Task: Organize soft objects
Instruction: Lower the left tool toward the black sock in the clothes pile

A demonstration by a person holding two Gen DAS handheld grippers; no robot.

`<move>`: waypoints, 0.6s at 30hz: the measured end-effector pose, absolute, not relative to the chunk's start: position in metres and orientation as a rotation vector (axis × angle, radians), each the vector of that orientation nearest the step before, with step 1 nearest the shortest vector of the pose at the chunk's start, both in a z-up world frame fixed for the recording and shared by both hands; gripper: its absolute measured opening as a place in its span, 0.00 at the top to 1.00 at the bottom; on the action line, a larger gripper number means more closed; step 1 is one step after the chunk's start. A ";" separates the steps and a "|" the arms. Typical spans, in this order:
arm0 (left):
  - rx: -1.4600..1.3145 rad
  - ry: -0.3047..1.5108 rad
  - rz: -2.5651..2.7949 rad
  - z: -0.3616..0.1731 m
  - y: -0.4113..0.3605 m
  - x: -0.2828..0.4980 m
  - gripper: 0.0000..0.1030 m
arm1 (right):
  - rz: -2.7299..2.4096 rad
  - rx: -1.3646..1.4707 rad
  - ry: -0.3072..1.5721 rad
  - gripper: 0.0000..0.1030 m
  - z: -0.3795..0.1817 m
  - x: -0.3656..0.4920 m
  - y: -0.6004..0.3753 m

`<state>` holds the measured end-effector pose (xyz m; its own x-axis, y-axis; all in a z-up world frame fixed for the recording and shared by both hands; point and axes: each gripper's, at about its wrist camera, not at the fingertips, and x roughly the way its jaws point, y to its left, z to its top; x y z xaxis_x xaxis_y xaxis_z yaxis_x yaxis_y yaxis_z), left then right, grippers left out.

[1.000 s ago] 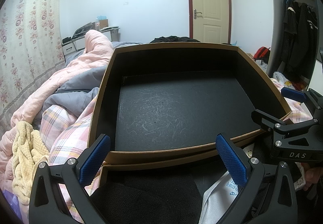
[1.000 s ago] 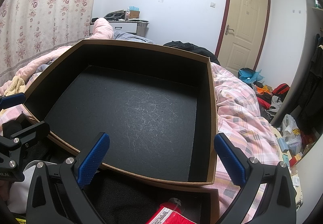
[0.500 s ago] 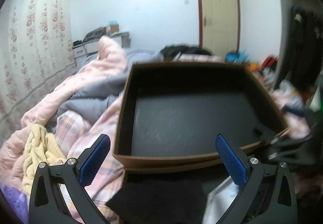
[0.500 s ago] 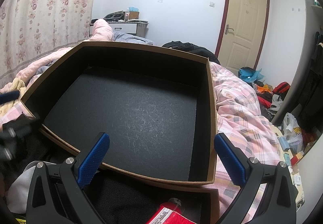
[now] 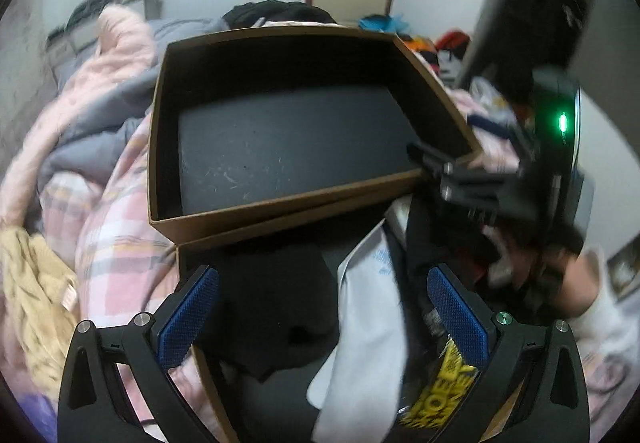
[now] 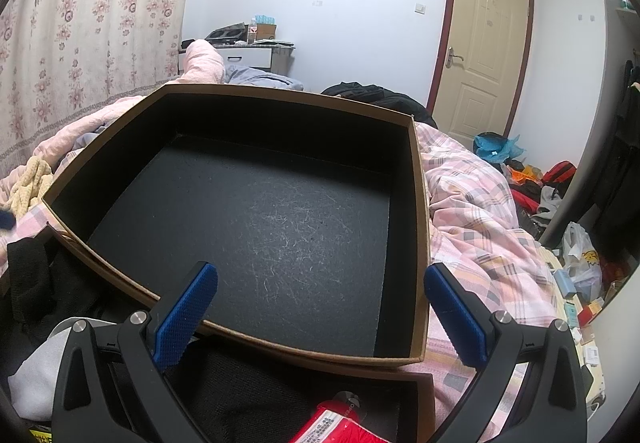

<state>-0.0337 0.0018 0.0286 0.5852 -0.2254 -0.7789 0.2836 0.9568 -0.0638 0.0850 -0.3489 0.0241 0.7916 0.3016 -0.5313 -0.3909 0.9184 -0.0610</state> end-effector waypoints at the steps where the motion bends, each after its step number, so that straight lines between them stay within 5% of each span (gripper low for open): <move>1: 0.092 0.898 -0.291 0.025 -0.001 -0.038 0.00 | 0.375 -0.171 0.541 0.01 0.024 0.085 -0.349; 7: 0.108 0.922 -0.275 0.017 0.001 -0.039 0.13 | 0.375 -0.171 0.541 0.01 0.024 0.085 -0.350; 14: 0.114 1.017 -0.261 -0.002 0.005 -0.025 0.67 | 0.375 -0.171 0.541 0.01 0.024 0.085 -0.349; 18: 0.069 1.014 -0.247 -0.002 0.012 -0.024 0.85 | 0.375 -0.170 0.541 0.01 0.024 0.085 -0.349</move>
